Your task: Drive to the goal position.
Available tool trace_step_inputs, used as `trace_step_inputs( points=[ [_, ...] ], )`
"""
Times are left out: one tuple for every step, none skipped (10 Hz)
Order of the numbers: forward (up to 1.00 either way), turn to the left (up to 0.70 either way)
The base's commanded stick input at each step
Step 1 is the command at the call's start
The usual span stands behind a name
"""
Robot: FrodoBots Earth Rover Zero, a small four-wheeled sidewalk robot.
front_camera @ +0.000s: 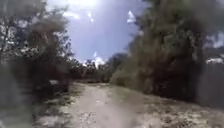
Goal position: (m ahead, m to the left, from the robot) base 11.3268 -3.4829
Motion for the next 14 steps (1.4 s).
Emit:
trace_step_inputs(
  points=[
    [0.85,0.38],
    [0.85,0.38],
    [0.85,0.38],
    [0.85,0.38],
    [0.85,0.38],
    [0.85,0.38],
    [0.85,0.34],
    [0.85,0.04],
    [0.85,0.04],
    [0.85,0.04],
    [0.85,0.04],
    [0.85,0.04],
    [0.85,0.04],
    [0.85,0.04]
  ],
)
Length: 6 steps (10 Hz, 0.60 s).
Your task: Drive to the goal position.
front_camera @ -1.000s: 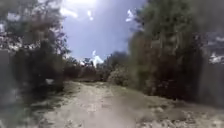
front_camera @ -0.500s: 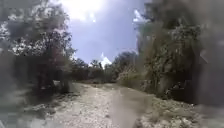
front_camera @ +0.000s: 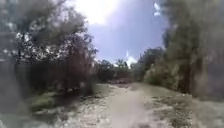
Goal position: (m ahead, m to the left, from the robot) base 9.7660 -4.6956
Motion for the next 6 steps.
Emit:
trace_step_inputs(
  points=[
    [0.85,0.04],
    [0.85,0.04],
    [0.85,0.04],
    [0.85,0.04],
    [0.85,0.04],
    [0.85,0.04]
  ],
)
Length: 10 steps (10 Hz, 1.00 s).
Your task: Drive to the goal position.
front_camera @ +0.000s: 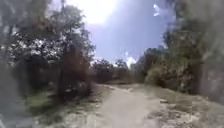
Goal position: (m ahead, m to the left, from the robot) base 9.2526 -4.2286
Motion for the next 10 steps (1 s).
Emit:
trace_step_inputs(
  points=[
    [0.85,0.04],
    [0.85,0.04],
    [0.85,-0.06],
    [0.85,-0.3],
    [0.85,-0.3],
    [0.85,-0.3],
    [0.85,0.04],
    [0.85,0.04],
    [0.85,0.04],
    [0.85,0.04]
  ],
)
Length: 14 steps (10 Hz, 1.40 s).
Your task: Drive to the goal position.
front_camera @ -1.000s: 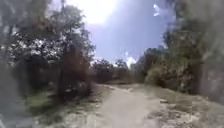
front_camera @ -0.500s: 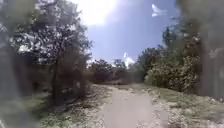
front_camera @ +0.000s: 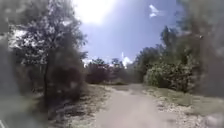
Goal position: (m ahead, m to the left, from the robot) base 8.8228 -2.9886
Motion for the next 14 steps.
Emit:
trace_step_inputs(
  points=[
    [0.85,0.04],
    [0.85,0.04],
    [0.85,0.04],
    [0.85,0.04],
    [0.85,0.04],
    [0.85,0.04],
    [0.85,0.04],
    [0.85,0.04],
    [0.85,0.04],
    [0.85,0.04],
    [0.85,0.04],
    [0.85,0.04],
    [0.85,0.04],
    [0.85,0.04]
  ],
)
